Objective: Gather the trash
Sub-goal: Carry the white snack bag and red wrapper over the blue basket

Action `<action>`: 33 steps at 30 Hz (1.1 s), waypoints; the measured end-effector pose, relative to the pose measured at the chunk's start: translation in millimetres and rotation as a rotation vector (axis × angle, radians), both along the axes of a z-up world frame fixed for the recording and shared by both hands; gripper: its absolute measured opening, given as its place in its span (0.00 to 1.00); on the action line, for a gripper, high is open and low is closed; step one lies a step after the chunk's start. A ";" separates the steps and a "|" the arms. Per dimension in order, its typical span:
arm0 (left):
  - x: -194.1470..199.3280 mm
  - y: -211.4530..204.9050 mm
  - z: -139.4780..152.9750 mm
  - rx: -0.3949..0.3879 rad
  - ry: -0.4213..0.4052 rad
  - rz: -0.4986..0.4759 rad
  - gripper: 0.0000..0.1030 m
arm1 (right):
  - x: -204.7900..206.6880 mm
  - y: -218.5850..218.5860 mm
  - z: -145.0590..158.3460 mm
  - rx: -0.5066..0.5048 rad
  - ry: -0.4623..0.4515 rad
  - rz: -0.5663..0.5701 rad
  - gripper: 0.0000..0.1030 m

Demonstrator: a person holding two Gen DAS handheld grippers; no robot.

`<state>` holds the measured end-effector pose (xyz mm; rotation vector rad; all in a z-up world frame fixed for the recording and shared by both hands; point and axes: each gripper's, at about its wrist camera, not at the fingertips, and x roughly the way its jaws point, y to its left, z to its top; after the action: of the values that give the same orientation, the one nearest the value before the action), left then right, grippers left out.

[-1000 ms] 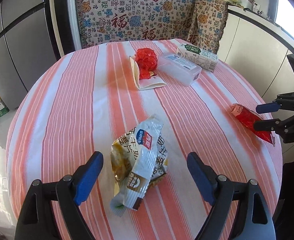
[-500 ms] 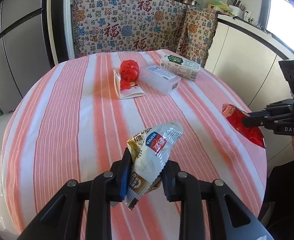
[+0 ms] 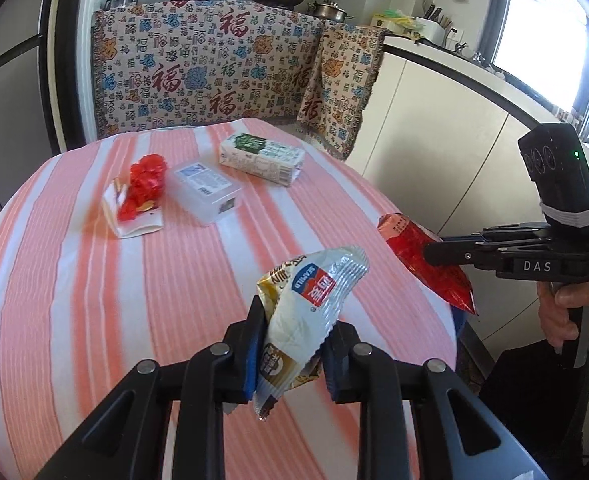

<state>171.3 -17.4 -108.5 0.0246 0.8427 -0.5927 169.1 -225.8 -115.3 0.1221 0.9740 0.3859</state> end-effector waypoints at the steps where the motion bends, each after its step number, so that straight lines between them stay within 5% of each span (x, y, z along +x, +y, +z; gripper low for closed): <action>1: -1.1 -10.3 2.1 -0.008 -0.001 -0.017 0.24 | -2.6 -12.3 2.5 0.002 -0.005 -0.018 0.08; 15: -7.8 -190.4 6.4 -0.101 0.041 -0.222 0.24 | -38.6 -209.3 -5.9 -0.065 0.013 -0.333 0.08; 33: 21.4 -341.6 -86.2 -0.079 0.219 -0.299 0.24 | -31.9 -333.4 -86.3 -0.026 0.114 -0.510 0.08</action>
<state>192.8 -359.0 -194.7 0.0137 1.0365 -0.9213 137.2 -559.2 -201.6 0.3629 1.0207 -0.1033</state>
